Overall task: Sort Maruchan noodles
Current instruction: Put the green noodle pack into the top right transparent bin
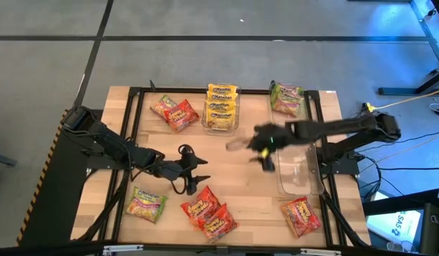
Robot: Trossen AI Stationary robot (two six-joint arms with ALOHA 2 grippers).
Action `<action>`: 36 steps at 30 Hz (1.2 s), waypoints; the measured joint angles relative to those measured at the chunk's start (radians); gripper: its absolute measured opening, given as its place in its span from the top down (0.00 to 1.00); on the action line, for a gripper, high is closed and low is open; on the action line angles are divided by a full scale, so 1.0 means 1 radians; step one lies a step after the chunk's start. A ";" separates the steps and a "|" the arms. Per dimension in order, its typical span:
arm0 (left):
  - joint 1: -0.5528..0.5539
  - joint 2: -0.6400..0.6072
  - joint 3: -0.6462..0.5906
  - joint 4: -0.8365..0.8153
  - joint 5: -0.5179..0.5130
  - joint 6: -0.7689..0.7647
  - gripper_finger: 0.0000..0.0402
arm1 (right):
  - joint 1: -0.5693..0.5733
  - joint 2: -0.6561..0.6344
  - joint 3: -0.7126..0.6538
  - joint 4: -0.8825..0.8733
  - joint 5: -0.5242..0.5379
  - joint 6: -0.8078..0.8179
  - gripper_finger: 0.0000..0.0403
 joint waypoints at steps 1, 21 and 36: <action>0.000 0.000 0.003 -0.004 -0.011 0.000 0.32 | 0.046 0.003 -0.028 0.075 0.008 -0.003 0.46; -0.294 0.015 0.331 -0.851 0.305 -1.214 0.32 | 0.246 0.169 -0.178 0.606 0.101 0.023 0.46; -0.482 0.162 0.330 -1.060 0.551 -1.702 0.32 | 0.246 0.234 -0.177 0.621 0.135 0.163 0.46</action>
